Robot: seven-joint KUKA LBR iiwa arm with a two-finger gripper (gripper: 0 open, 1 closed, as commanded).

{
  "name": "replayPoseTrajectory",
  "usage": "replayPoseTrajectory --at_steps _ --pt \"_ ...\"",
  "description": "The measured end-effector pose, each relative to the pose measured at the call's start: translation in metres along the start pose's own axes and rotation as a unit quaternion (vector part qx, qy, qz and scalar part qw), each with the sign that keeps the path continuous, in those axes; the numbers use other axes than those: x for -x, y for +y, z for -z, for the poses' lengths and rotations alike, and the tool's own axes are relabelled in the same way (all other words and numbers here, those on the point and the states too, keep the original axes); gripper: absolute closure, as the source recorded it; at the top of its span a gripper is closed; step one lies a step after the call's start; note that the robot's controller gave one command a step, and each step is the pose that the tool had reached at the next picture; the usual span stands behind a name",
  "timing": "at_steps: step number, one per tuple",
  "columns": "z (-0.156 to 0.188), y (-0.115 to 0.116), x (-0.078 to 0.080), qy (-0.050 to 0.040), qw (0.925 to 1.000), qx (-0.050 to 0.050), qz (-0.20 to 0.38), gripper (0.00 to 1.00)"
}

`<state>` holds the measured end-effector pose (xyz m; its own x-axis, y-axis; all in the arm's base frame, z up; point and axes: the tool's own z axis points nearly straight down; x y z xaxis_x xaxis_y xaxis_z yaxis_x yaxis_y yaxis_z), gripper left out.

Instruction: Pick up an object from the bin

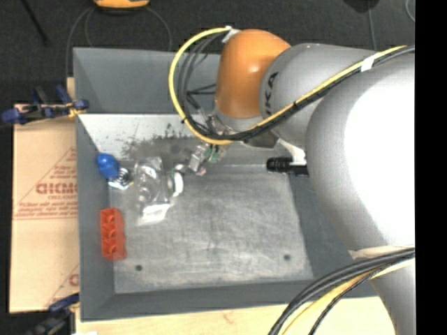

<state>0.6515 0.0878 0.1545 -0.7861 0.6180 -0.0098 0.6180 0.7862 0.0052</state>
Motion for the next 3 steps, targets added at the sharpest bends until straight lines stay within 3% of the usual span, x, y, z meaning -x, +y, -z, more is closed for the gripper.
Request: replayPoseTrajectory --at_steps 1,2,3 --pt "-0.025 -0.009 0.003 0.0031 0.9993 -0.004 0.037 1.0" --pt "-0.019 -0.012 0.01 0.0018 0.9981 -0.003 0.061 1.0" --pt "0.055 -0.006 0.011 0.0008 0.9977 0.002 0.068 1.0"
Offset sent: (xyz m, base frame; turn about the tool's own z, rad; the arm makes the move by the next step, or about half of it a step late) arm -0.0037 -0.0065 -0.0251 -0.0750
